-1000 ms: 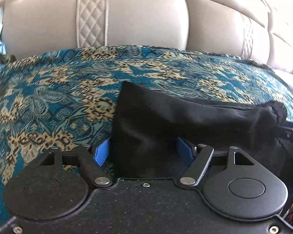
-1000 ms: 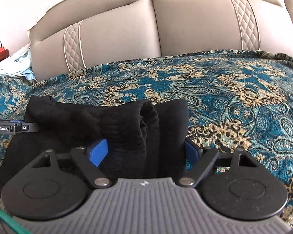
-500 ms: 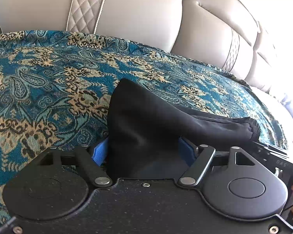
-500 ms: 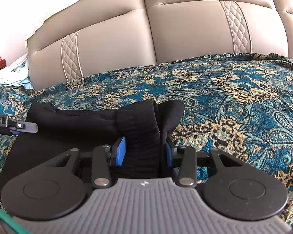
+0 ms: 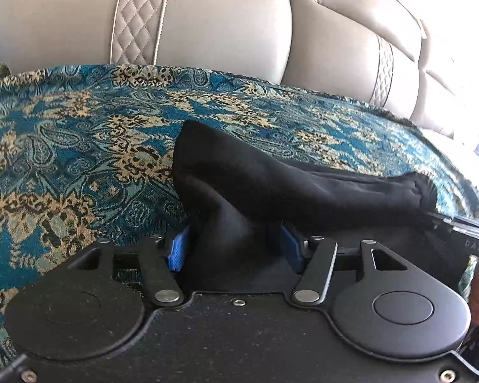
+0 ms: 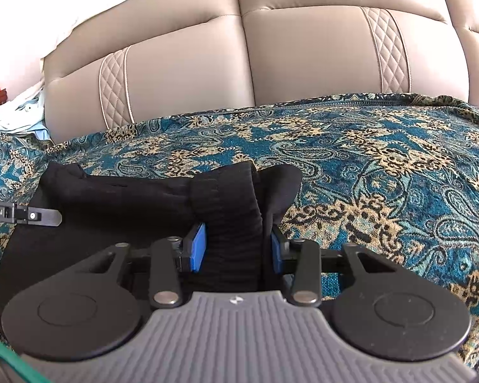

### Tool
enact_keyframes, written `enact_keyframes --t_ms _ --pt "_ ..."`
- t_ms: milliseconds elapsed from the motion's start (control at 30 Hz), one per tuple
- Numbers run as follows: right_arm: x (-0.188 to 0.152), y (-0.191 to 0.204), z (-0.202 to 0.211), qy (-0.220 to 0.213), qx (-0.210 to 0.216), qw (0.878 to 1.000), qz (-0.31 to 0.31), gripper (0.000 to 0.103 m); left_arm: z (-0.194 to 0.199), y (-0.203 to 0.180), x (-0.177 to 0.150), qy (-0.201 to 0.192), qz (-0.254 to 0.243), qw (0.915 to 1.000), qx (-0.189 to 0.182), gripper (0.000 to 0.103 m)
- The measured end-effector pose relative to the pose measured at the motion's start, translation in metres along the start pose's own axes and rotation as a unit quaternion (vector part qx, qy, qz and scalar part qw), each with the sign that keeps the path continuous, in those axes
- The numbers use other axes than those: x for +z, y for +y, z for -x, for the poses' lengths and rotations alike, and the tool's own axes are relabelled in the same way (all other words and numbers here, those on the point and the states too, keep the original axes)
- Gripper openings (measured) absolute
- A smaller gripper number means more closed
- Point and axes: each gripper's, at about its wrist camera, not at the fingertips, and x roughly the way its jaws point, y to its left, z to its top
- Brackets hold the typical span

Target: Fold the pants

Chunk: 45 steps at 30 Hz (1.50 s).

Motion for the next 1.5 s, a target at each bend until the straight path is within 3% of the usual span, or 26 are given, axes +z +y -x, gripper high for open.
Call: enact_keyframes --t_ms 67,133,333,667,867,1033,1100,1200,1267,1333,1400,1500 --pt "0.000 0.002 0.000 -0.001 -0.003 1.000 -0.001 0.041 -0.001 -0.009 -0.002 -0.005 -0.022 0.9991 0.036 0.036" --pt "0.001 0.006 0.002 -0.004 -0.004 1.000 0.005 0.034 0.003 -0.012 -0.001 -0.016 -0.016 0.9987 0.046 0.013" --pt "0.012 0.040 0.010 -0.032 -0.003 0.999 0.035 0.020 0.022 -0.015 0.000 -0.067 -0.027 0.9920 0.104 0.007" --pt "0.048 0.109 -0.036 -0.049 0.030 0.997 0.041 0.017 0.045 0.059 0.047 -0.091 0.006 0.9825 0.162 0.006" --pt "0.083 0.136 -0.080 -0.061 0.029 0.997 0.042 0.017 0.015 0.099 0.105 -0.096 0.019 0.9785 0.181 0.006" --pt "0.099 0.128 -0.120 -0.029 0.020 0.999 0.023 0.018 -0.025 0.115 0.117 -0.073 0.025 0.9801 0.183 0.006" --pt "0.094 0.123 -0.130 -0.015 0.011 1.000 0.024 0.021 -0.038 0.116 0.109 -0.063 0.022 0.9803 0.186 0.009" --pt "0.081 0.116 -0.136 -0.007 -0.002 1.000 0.031 0.031 -0.051 0.116 0.093 -0.050 0.023 0.9805 0.189 0.021" --pt "0.073 0.111 -0.141 0.007 -0.013 0.999 0.030 0.063 -0.054 0.115 0.086 -0.048 0.021 0.9795 0.195 0.029" --pt "0.072 0.104 -0.144 0.012 -0.008 1.000 0.018 0.076 -0.053 0.115 0.083 -0.047 0.021 0.9789 0.198 0.044" --pt "0.077 0.101 -0.141 0.020 -0.017 1.000 0.011 0.080 -0.048 0.112 0.082 -0.048 0.021 0.9792 0.196 0.045" --pt "0.079 0.100 -0.126 0.008 -0.002 1.000 0.006 0.085 -0.035 0.108 0.079 -0.052 0.018 0.9812 0.185 0.057"
